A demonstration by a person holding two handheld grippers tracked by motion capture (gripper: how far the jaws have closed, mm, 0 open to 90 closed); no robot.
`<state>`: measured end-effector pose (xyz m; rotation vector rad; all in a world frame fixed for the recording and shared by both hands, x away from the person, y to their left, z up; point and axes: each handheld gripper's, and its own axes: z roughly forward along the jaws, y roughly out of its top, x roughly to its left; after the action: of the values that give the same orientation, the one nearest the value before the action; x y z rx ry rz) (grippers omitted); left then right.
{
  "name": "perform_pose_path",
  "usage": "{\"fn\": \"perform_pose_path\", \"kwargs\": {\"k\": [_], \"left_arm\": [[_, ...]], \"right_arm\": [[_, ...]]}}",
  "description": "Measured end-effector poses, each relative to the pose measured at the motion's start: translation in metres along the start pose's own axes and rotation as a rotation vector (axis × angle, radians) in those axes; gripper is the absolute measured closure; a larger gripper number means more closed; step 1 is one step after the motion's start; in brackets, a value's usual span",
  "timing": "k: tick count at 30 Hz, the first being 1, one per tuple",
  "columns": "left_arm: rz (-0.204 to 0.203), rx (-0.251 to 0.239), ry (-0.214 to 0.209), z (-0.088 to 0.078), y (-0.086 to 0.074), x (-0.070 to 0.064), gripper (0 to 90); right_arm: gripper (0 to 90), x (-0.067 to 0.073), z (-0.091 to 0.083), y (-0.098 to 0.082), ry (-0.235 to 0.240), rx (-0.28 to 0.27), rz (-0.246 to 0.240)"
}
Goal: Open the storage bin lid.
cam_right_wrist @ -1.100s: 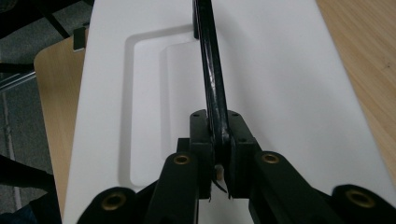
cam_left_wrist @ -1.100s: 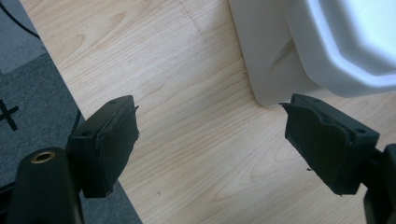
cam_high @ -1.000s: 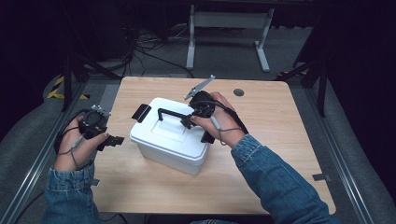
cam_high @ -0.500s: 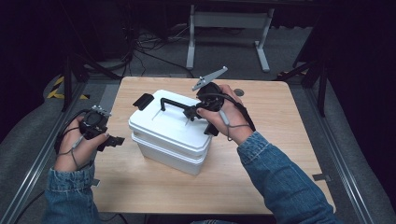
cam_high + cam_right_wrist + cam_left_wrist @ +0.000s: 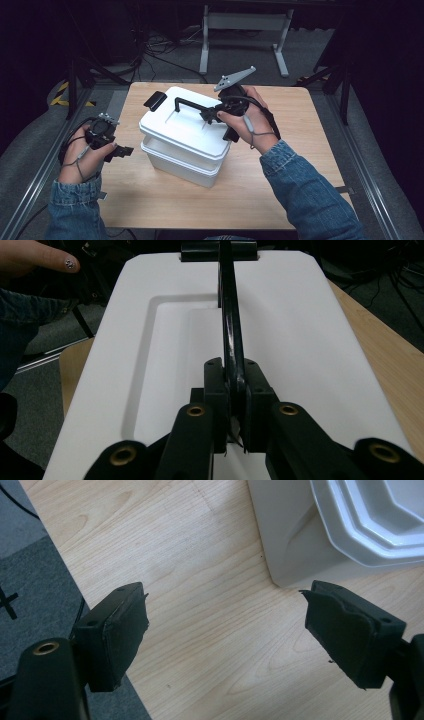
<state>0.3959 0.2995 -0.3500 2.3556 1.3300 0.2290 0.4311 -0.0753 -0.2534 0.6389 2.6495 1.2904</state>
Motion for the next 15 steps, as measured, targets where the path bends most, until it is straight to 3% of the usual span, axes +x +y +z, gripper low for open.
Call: {"fn": "perform_pose_path", "kwargs": {"k": [15], "left_arm": [[0.002, 0.014, -0.004, 0.003, 0.000, 0.001, 18.2]], "right_arm": [[84.7, -0.020, -0.040, -0.012, -0.089, -0.012, 0.037]]}}
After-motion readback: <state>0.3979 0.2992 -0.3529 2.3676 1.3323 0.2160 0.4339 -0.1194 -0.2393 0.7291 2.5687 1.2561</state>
